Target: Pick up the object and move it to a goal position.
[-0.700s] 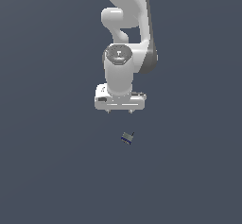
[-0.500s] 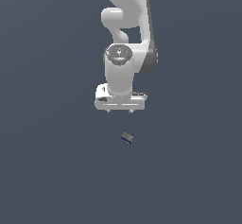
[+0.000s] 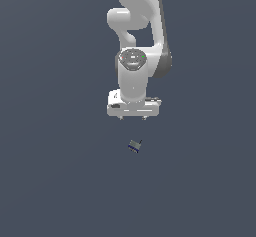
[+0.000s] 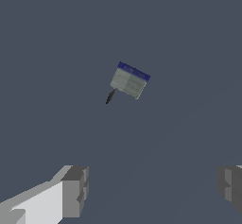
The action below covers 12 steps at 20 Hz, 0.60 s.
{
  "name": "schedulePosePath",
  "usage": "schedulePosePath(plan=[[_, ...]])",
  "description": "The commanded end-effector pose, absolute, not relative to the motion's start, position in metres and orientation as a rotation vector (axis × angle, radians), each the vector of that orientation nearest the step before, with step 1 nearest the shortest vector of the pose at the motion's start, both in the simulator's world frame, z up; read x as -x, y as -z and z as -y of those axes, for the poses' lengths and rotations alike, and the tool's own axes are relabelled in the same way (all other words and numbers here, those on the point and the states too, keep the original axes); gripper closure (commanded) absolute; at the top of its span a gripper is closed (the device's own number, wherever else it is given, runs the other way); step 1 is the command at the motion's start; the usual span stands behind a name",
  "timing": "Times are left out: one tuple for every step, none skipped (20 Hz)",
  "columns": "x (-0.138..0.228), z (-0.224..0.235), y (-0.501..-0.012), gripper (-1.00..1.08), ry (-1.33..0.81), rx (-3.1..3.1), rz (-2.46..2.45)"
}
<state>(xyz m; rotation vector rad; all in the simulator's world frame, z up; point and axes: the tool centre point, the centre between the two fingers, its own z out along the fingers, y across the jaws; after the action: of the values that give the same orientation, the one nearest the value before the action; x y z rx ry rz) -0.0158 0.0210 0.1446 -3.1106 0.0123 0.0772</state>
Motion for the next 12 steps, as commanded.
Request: schedulePosePath(plan=[[0.015, -0.020, -0.144, -0.92, -0.076, 3.111, -0.017], [0.015, -0.020, -0.144, -0.92, -0.076, 3.111, -0.023], [0.014, -0.021, -0.143, -0.92, -0.075, 3.111, -0.031], [0.013, -0.021, -0.142, -0.92, -0.075, 3.111, -0.040], [0.012, -0.021, -0.141, -0.92, -0.074, 3.112, -0.052], [0.011, -0.022, -0.140, -0.92, -0.073, 3.112, -0.066], [0.009, -0.022, -0.138, -0.92, -0.071, 3.112, -0.081], [0.008, -0.022, -0.136, -0.92, -0.070, 3.112, -0.099], [0.006, -0.023, -0.134, -0.92, -0.068, 3.112, -0.119], [0.004, -0.023, -0.132, -0.92, -0.066, 3.112, -0.141], [0.002, -0.024, -0.129, -0.92, -0.064, 3.111, -0.165], [-0.001, -0.024, -0.127, -0.92, -0.062, 3.111, -0.191]])
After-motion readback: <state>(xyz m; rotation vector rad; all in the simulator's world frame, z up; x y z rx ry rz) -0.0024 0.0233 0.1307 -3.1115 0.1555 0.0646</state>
